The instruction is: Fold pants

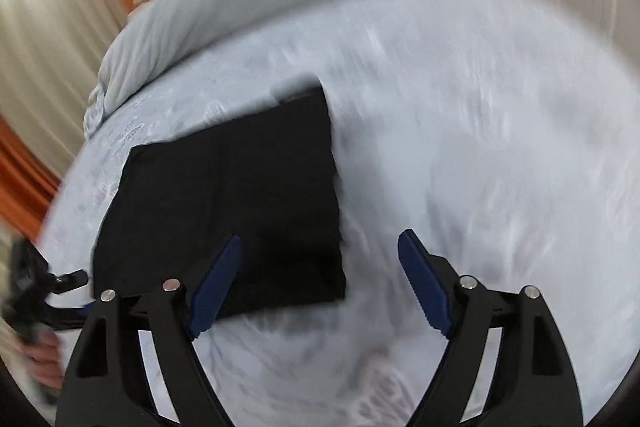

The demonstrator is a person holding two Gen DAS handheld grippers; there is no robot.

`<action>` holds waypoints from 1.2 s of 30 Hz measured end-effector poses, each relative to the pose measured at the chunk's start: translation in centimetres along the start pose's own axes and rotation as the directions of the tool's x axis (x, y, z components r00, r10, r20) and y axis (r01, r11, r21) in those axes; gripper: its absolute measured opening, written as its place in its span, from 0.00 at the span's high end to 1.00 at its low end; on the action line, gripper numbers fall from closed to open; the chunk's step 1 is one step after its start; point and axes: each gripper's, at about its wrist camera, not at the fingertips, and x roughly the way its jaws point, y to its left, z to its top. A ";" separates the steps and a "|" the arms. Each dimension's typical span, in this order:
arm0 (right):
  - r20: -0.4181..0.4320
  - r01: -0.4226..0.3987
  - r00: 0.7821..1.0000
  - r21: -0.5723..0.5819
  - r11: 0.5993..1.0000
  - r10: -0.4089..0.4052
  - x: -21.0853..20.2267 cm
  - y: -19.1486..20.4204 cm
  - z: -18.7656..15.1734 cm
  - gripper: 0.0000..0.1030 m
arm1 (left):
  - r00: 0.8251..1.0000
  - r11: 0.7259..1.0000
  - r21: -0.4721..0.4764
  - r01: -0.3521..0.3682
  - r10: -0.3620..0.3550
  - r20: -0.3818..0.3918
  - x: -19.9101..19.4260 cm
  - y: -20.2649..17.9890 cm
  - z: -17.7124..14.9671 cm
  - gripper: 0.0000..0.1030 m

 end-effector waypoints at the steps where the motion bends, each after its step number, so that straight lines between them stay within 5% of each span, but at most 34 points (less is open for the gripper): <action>1: -0.020 -0.065 0.998 0.040 0.997 0.066 0.7 -0.7 -0.1 0.27 | 1.000 0.999 0.041 -0.004 0.003 0.012 0.0 -0.6 0.0 0.36; 2: -0.049 -0.123 0.991 0.073 0.990 0.127 1.8 -1.0 -0.1 0.34 | 1.000 0.997 0.077 -0.016 0.017 -0.002 0.2 -1.2 0.0 0.66; 3: -0.092 -0.179 0.978 0.095 0.979 0.187 3.3 -0.7 -0.2 0.41 | 0.999 0.997 0.076 -0.014 0.018 -0.045 0.6 -1.1 0.3 0.81; 4: -0.100 -0.161 0.980 0.084 0.983 0.169 4.0 -0.2 -0.2 0.51 | 0.997 1.000 0.024 0.006 -0.004 -0.075 0.8 -0.5 0.6 0.85; 5: -0.102 -0.131 0.985 0.050 0.990 0.136 4.2 0.7 -0.1 0.72 | 0.997 1.000 -0.009 0.015 -0.016 -0.081 0.8 -0.1 0.7 0.87; 10: -0.090 -0.163 0.984 -0.062 0.985 0.157 0.2 1.8 -0.4 0.76 | 0.996 0.999 0.035 0.022 -0.019 -0.083 -2.1 -0.6 0.7 0.86; 12: -0.151 -0.112 0.983 -0.051 0.992 0.103 2.9 0.3 -2.5 0.70 | 0.988 0.997 0.016 -0.071 0.073 -0.136 -0.3 1.6 0.2 0.83; 15: -0.110 -0.112 0.988 -0.030 0.993 0.108 0.2 -0.1 -2.1 0.59 | 0.993 1.000 -0.003 -0.020 0.020 -0.121 -1.2 2.6 -0.2 0.79; 20: 0.127 0.021 0.992 -0.138 0.990 -0.003 -7.2 3.0 -1.6 0.61 | 0.990 0.975 0.180 -0.131 0.118 0.080 -8.4 -0.9 -1.3 0.66; 23: 0.084 0.050 0.996 -0.229 0.972 -0.031 -4.7 5.3 -1.5 0.64 | 0.971 0.960 0.183 -0.212 0.185 0.153 -8.7 -2.2 -1.6 0.54; 25: -0.029 0.180 0.981 -0.254 0.950 -0.194 0.5 4.1 -2.4 0.61 | 0.940 0.917 0.211 -0.338 0.316 0.129 -5.2 -1.6 -1.0 0.52; 26: -0.008 0.169 0.984 -0.220 0.961 -0.175 0.8 3.1 -3.0 0.52 | 0.898 0.870 0.224 -0.439 0.429 0.093 -2.9 -0.4 -1.3 0.49; 28: -0.029 0.180 0.982 -0.142 0.973 -0.186 -1.5 2.6 -2.7 0.51 | 0.881 0.845 0.251 -0.471 0.437 0.182 -2.5 -1.5 -2.8 0.49; 29: 0.004 0.204 0.979 -0.117 0.972 -0.205 -3.9 2.9 -2.5 0.54 | 0.837 0.793 0.270 -0.546 0.508 0.203 -3.3 -2.6 -3.6 0.50; 30: 0.073 0.223 0.974 -0.107 0.969 -0.216 -6.8 3.4 -2.7 0.52 | 0.822 0.768 0.294 -0.569 0.526 0.217 -4.0 -3.4 -4.1 0.57; 32: 0.162 0.213 0.968 -0.128 0.969 -0.192 -10.9 4.9 -3.6 0.46 | 0.820 0.758 0.326 -0.565 0.470 0.327 -7.4 -5.8 -6.5 0.54; 36: 0.316 0.224 0.934 -0.155 0.962 -0.166 -17.6 7.4 -7.0 0.19 | 0.721 0.643 0.396 -0.656 0.379 0.580 -12.4 -11.1 -13.8 0.35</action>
